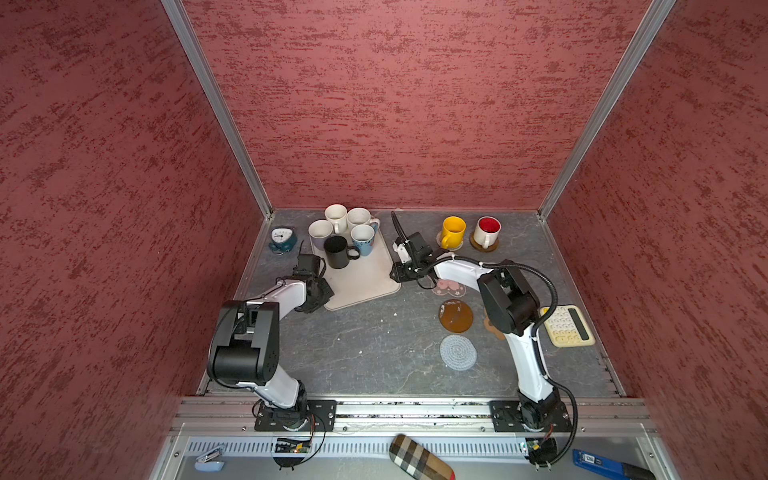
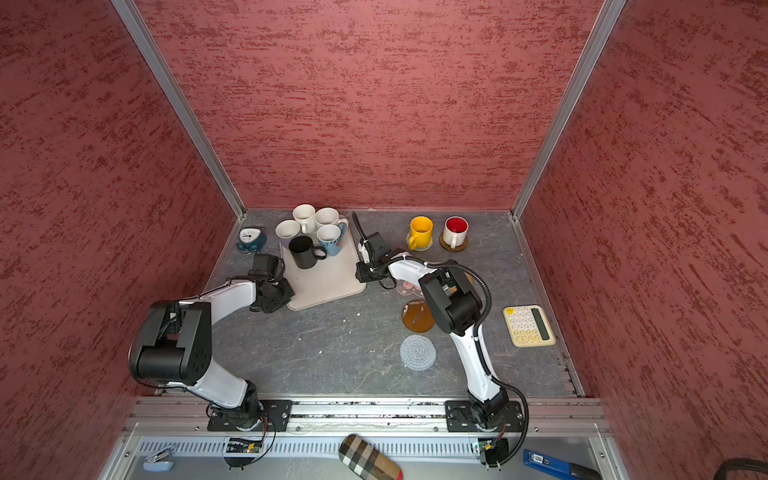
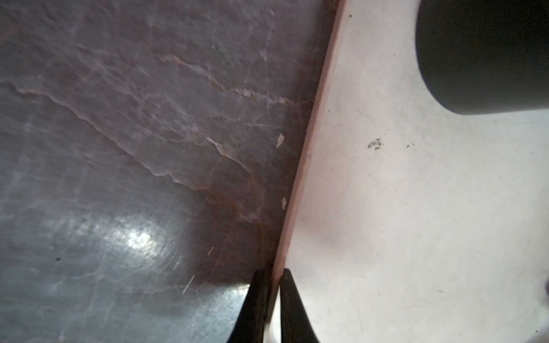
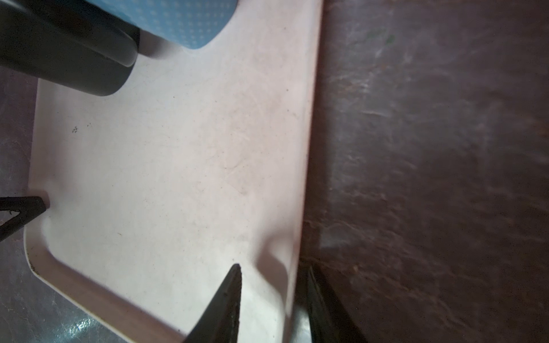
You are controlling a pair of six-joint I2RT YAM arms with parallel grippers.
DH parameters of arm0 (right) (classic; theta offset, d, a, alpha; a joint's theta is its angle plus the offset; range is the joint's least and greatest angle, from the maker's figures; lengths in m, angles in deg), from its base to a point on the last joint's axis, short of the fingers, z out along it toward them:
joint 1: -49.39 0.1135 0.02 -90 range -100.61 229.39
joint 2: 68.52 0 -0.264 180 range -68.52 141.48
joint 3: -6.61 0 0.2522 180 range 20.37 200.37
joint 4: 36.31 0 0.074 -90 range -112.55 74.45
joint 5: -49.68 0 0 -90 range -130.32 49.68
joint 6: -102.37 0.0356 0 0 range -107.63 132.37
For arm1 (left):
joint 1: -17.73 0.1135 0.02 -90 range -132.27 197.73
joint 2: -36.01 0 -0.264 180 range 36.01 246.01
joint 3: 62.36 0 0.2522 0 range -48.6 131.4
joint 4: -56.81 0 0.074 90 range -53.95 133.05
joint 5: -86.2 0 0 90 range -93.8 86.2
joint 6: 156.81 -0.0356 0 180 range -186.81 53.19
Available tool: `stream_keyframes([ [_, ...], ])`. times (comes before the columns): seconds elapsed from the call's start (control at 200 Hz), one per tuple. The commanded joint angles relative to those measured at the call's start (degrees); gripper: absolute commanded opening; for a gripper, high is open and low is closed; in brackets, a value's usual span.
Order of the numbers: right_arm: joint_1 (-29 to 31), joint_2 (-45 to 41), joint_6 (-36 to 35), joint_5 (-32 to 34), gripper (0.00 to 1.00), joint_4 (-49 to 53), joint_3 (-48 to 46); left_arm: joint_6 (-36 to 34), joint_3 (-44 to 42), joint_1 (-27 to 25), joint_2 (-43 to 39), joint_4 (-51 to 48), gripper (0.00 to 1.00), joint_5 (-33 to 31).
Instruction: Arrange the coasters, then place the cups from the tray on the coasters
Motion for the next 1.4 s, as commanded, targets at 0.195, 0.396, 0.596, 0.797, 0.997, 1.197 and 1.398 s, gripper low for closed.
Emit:
stream_keyframes([
  [0.195, 0.8, 1.2, 0.8, 0.4, 0.29, -1.3, -0.7, 0.6, -1.1, 0.0, 1.0, 2.2, 0.05, 0.9],
  [0.396, 1.0, 1.0, 1.7, 0.8, 0.22, -1.7, -1.5, 0.7, -1.7, -0.6, -0.1, 2.2, 0.00, 1.2],
  [0.596, 1.2, -0.2, 3.6, 1.6, 0.09, -4.0, -4.3, 1.1, -3.1, -1.3, -1.5, 2.5, 0.00, 1.3],
  [0.797, 1.4, -2.5, 4.5, 2.8, 0.00, -5.1, -7.0, 0.9, -4.6, -1.6, -3.0, 3.0, 0.00, 2.2],
  [0.997, 1.8, -5.9, 5.3, 3.3, 0.00, -7.4, -11.9, 0.9, -5.7, -3.5, -4.4, 2.3, 0.00, 2.6],
  [1.197, 2.6, -9.6, 6.6, 3.7, 0.00, -9.3, -17.3, 1.5, -7.7, -5.3, -6.3, 1.8, 0.00, 1.9],
  [1.398, 4.2, -14.7, 8.0, 5.2, 0.00, -10.9, -23.5, 4.5, -10.0, -6.0, -10.5, -0.3, 0.00, -0.3],
])
